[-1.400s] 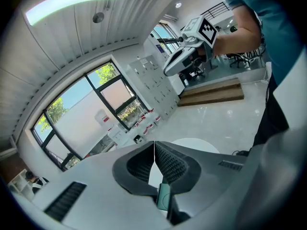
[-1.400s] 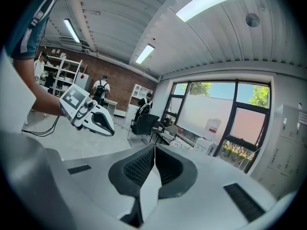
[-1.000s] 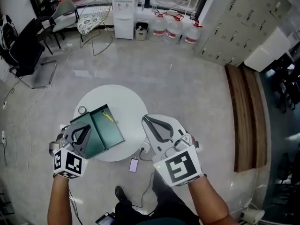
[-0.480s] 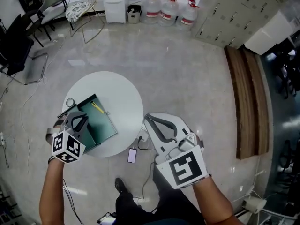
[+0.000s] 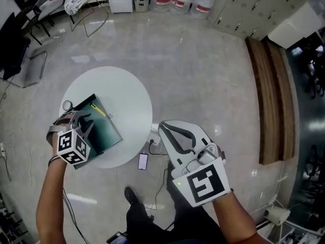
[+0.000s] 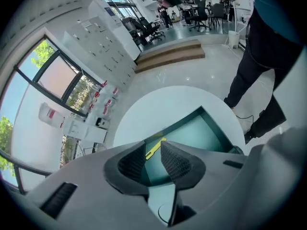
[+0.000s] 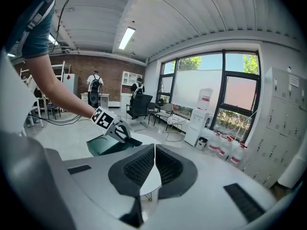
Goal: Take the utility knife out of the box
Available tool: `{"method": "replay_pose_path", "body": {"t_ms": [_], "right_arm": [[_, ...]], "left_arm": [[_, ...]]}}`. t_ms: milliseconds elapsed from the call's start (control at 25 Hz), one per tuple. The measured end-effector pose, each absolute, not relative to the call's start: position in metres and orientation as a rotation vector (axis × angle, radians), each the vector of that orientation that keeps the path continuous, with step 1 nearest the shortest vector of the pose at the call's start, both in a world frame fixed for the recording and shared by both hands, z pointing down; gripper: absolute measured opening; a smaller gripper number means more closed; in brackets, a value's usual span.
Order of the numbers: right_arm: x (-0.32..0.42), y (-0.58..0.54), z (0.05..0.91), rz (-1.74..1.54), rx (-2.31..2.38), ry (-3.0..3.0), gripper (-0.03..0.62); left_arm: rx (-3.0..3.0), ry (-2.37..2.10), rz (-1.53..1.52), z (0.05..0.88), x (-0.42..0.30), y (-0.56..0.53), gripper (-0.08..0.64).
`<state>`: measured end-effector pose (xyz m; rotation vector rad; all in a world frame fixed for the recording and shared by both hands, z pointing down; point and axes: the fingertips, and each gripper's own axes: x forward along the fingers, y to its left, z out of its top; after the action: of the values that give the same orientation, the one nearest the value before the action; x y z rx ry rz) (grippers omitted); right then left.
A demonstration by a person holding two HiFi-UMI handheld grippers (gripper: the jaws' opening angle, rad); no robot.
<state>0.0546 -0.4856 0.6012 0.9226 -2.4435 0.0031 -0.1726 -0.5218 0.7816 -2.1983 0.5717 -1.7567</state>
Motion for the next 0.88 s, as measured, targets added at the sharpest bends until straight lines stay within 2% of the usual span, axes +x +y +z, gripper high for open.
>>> {"method": "replay_pose_path", "body": {"t_ms": [480, 880], "right_arm": [[0.079, -0.507, 0.677, 0.087, 0.897, -2.413, 0.038], [0.096, -0.520, 0.711, 0.141, 0.891, -2.395, 0.038]], "left_arm": [[-2.027, 0.317, -1.975, 0.881, -0.182, -0.560, 0.149], [-1.885, 0.106, -2.087, 0.926, -0.179, -0.581, 0.155]]}}
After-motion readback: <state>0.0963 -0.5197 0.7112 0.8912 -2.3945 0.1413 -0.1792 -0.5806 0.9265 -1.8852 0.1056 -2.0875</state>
